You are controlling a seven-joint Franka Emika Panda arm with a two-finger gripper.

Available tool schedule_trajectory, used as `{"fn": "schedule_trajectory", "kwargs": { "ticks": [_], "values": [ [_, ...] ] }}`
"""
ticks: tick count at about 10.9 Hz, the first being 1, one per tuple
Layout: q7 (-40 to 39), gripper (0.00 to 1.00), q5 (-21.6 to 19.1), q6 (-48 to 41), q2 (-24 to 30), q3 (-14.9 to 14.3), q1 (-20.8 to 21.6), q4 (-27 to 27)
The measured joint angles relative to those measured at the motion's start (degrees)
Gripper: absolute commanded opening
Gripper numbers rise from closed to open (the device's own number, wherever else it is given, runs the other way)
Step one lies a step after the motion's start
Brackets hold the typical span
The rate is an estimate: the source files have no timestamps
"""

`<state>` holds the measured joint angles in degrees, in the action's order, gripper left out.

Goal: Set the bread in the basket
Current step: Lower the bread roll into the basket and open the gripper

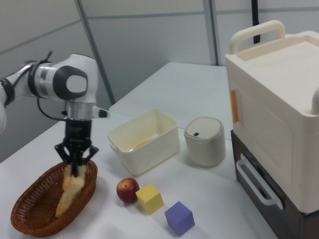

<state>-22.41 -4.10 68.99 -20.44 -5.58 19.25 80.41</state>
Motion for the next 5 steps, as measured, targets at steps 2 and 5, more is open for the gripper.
{"fn": "schedule_trajectory", "kwargs": {
  "ticks": [2,5],
  "values": [
    [7.0,0.99,-4.8,1.6,0.1,0.0,3.3,0.0],
    [15.4,1.00,-6.6,2.7,0.1,0.0,4.9,0.0]
  ]
}}
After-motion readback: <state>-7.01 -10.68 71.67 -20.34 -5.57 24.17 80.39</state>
